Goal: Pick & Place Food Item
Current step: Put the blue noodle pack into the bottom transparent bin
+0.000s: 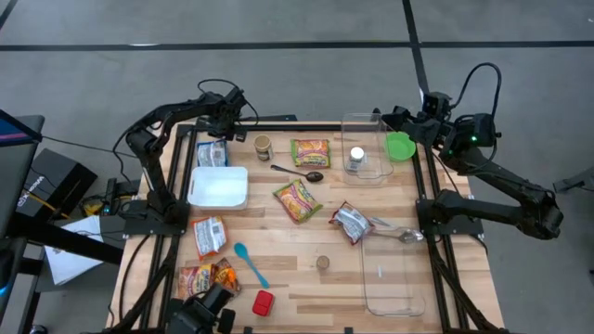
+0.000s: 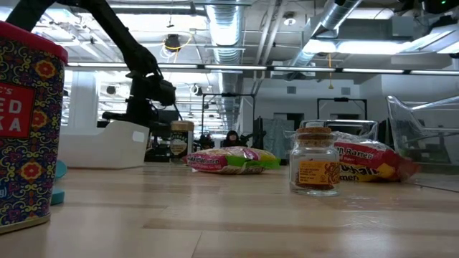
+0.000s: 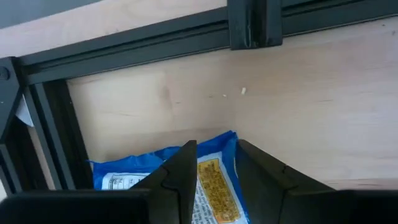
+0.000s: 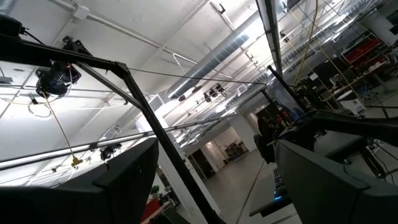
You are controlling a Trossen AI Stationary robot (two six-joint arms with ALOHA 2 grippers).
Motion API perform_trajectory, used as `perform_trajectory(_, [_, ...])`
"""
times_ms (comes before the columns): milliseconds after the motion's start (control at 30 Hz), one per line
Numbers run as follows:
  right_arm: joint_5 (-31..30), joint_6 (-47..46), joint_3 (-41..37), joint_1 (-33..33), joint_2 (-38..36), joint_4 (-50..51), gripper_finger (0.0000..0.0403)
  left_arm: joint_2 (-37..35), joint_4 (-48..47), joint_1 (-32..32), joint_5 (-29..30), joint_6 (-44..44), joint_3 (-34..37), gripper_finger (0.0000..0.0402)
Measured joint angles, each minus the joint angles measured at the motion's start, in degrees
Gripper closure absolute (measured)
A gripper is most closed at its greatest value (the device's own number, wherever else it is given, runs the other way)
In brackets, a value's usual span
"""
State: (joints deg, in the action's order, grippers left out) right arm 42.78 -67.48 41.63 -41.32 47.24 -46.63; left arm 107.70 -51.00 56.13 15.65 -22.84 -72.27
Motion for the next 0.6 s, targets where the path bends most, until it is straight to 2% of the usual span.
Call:
perform_trajectory(400, [0.84,0.02,0.00,0.00,-0.01,-0.02,0.0088,0.39,1.12,0.19,-1.70,-0.02,0.21,0.0299])
perform_trajectory(600, [0.86,0.04,0.00,0.00,-0.01,-0.02,0.0088,0.39,2.59,0.15,-2.02,-0.42,3.23,0.0299])
